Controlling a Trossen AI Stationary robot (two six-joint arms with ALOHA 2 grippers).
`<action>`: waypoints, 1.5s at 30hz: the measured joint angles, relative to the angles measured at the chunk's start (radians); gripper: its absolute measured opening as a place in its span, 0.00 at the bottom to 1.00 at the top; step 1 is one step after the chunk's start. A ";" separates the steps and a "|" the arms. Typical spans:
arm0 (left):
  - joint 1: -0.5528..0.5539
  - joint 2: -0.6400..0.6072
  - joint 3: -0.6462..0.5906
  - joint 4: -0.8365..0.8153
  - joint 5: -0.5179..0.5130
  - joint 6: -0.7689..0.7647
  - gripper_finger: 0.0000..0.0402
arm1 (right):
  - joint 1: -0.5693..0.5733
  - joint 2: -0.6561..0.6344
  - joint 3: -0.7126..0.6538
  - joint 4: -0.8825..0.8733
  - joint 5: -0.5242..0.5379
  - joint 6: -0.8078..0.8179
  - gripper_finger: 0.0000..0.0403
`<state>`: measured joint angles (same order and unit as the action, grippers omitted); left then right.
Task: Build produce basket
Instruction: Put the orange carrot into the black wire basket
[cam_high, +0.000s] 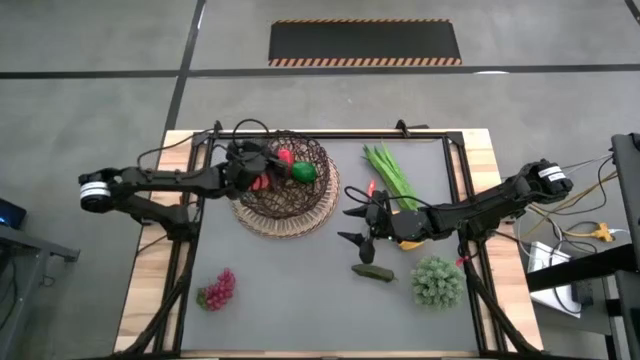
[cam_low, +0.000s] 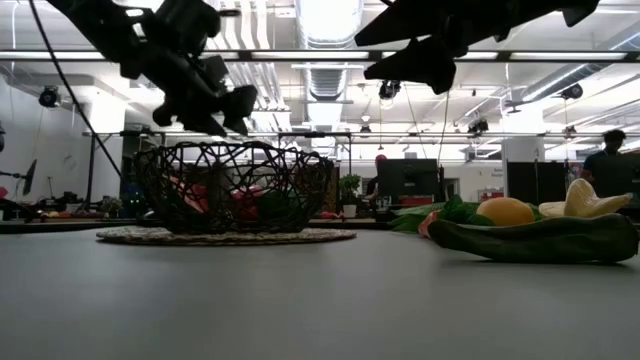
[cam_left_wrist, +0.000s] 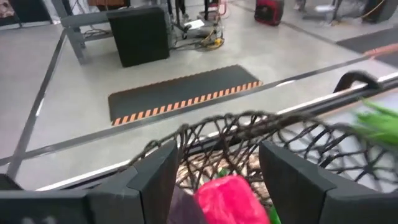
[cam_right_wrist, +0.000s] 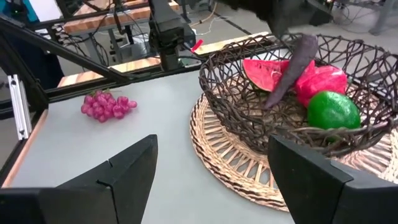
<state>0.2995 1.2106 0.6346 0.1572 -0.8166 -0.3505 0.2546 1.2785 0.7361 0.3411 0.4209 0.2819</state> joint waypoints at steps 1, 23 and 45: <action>-0.007 -0.017 0.001 -0.008 0.004 -0.003 0.52 | 0.000 0.000 0.000 -0.004 0.000 0.014 0.71; -0.473 -0.097 0.000 0.083 0.155 0.073 0.52 | -0.160 0.001 0.038 -0.753 0.052 0.732 0.65; -0.505 -0.097 0.000 0.226 0.153 0.227 0.52 | -0.325 0.363 0.166 -0.765 -0.066 0.673 0.60</action>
<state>-0.2050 1.1137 0.6342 0.3835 -0.6636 -0.1234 -0.0700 1.6411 0.9023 -0.4242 0.3551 0.9552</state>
